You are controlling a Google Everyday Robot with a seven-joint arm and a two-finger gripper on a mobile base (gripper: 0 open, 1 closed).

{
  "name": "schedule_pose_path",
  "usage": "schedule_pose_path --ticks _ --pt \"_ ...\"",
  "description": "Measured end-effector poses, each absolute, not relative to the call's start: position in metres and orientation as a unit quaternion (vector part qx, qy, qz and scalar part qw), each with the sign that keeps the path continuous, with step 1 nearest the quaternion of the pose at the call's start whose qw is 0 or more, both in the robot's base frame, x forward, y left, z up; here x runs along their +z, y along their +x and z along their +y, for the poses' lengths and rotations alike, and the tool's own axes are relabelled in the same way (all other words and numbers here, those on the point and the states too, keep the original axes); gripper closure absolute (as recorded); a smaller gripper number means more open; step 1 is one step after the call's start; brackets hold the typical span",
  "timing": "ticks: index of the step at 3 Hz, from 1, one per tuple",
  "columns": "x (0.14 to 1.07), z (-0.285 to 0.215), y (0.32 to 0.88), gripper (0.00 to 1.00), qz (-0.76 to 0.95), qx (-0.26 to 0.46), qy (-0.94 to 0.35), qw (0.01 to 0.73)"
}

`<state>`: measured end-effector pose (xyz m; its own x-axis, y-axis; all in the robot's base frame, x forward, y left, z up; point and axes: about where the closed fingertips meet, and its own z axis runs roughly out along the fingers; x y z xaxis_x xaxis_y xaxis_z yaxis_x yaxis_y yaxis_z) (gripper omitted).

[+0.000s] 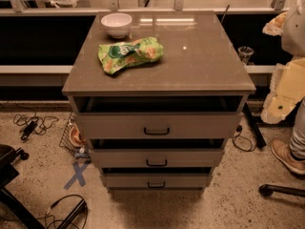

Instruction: Open top drawer

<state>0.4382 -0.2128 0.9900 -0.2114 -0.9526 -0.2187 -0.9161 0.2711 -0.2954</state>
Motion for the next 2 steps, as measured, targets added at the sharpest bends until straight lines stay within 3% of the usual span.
schedule_pose_path --ticks 2 --pt "0.981 -0.211 0.452 0.0 0.771 -0.047 -0.603 0.199"
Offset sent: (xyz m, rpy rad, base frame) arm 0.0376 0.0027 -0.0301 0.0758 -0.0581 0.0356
